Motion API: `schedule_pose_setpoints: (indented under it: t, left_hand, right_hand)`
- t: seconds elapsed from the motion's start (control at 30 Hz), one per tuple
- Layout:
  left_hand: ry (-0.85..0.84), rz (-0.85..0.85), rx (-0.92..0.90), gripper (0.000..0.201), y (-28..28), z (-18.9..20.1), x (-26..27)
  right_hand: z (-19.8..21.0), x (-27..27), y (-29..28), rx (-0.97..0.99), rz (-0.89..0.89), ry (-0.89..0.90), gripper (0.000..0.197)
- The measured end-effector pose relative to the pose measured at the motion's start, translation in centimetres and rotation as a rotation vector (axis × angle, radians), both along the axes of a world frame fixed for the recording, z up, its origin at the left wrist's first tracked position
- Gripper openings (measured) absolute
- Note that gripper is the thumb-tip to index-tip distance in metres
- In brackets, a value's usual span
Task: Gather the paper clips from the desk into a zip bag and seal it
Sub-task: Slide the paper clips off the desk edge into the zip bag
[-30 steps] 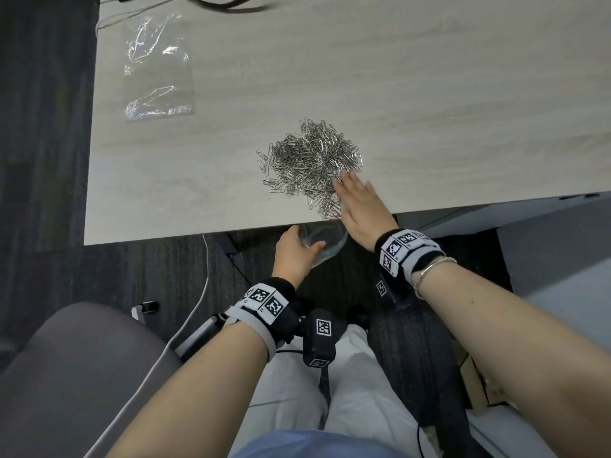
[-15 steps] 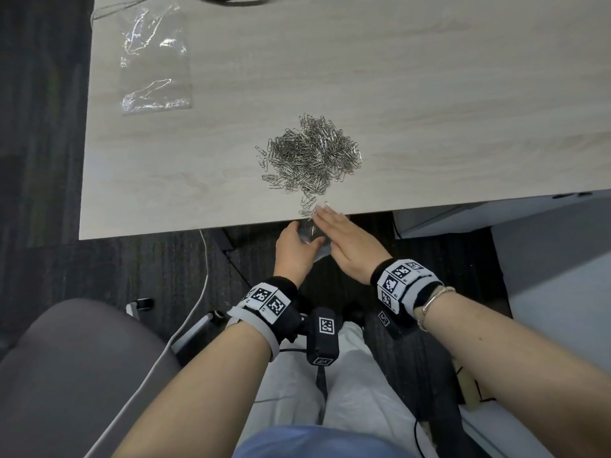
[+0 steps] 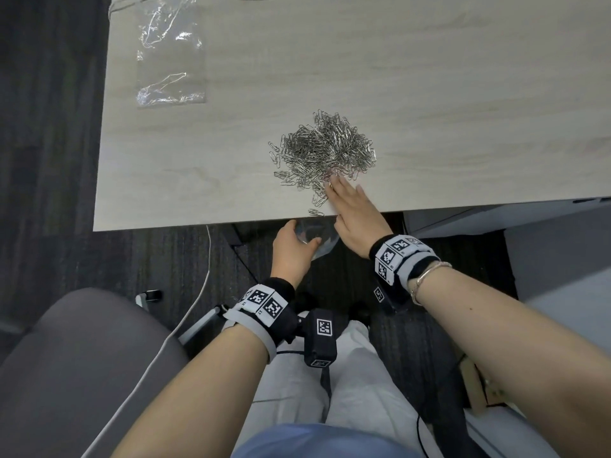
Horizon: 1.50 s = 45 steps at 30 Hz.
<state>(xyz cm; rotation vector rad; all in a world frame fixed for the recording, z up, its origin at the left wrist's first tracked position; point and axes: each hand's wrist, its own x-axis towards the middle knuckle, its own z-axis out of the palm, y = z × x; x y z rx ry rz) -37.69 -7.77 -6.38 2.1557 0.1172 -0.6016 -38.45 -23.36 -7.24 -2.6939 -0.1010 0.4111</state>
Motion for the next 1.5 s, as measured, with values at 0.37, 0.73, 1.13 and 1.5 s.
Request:
schedule_pose_setpoints:
  t: [0.37,0.73,1.13,1.5]
  left_hand:
    - [0.032,0.023,0.022,0.046,-0.5,0.1,-0.1]
    - [0.012,0.033,0.048,0.053,0.1,0.1,-0.2]
    - [0.017,0.048,0.026,0.037,0.6,0.2,0.0]
    - [0.024,0.119,0.087,0.067,2.0,-0.7,0.4]
  right_hand:
    - [-0.2,-3.1,1.4,0.250,0.125,-0.003,0.060]
    - [-0.1,0.5,1.0,0.049,-0.092,-0.010,0.061]
    - [0.0,-2.7,3.2,0.206,0.138,-0.008,0.059]
    - [0.3,1.9,2.7,0.025,0.006,-0.023,0.062]
